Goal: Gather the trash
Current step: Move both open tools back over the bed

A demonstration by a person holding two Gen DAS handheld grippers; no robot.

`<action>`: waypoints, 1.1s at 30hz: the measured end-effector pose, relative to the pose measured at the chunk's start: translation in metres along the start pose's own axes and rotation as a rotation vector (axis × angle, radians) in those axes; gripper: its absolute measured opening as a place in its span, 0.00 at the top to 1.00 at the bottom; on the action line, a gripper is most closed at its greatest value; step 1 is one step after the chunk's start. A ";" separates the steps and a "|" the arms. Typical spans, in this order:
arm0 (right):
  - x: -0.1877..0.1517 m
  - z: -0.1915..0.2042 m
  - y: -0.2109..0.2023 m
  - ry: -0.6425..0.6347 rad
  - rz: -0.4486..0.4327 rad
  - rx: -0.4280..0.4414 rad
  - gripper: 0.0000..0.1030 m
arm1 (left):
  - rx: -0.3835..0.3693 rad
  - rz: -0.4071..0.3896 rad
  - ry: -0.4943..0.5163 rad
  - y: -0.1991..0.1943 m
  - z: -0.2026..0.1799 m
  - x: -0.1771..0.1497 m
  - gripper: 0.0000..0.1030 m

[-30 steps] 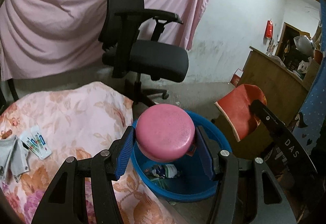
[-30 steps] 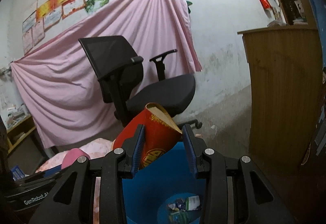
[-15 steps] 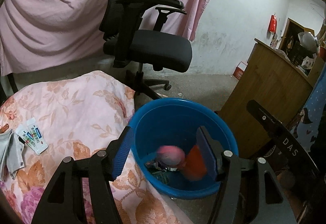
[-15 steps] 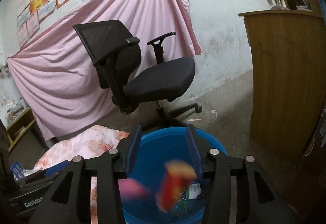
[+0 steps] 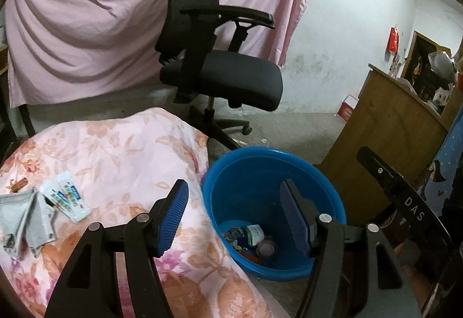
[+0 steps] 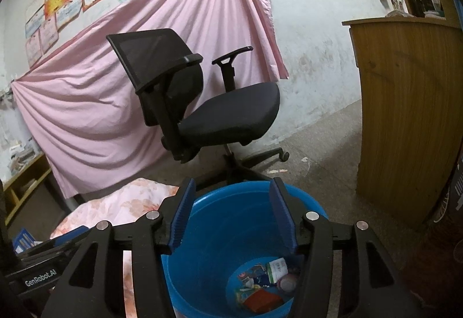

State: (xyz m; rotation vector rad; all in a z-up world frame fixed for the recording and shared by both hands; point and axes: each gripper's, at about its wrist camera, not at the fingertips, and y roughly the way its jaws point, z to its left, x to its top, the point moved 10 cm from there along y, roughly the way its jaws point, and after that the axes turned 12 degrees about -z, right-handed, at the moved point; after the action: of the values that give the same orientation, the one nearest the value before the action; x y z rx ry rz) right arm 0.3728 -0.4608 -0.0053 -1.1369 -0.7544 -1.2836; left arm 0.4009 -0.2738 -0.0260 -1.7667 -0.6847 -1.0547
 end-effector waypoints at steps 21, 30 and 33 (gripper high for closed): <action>0.033 0.120 -0.035 0.017 -0.228 0.201 0.00 | 0.335 -0.427 -0.089 -0.147 0.132 0.077 0.02; 0.030 0.192 -0.060 -0.093 -0.339 0.328 0.00 | 0.470 -0.502 -0.143 -0.196 0.200 0.059 0.02; 0.025 0.212 -0.065 -0.141 -0.359 0.359 0.00 | 0.498 -0.511 -0.157 -0.209 0.217 0.050 0.02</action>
State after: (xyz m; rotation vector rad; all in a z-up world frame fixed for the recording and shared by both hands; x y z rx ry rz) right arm 0.3466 -0.2644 0.0979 -0.8277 -1.2824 -1.3001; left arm 0.3344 0.0098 0.0668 -1.2720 -1.4161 -0.9633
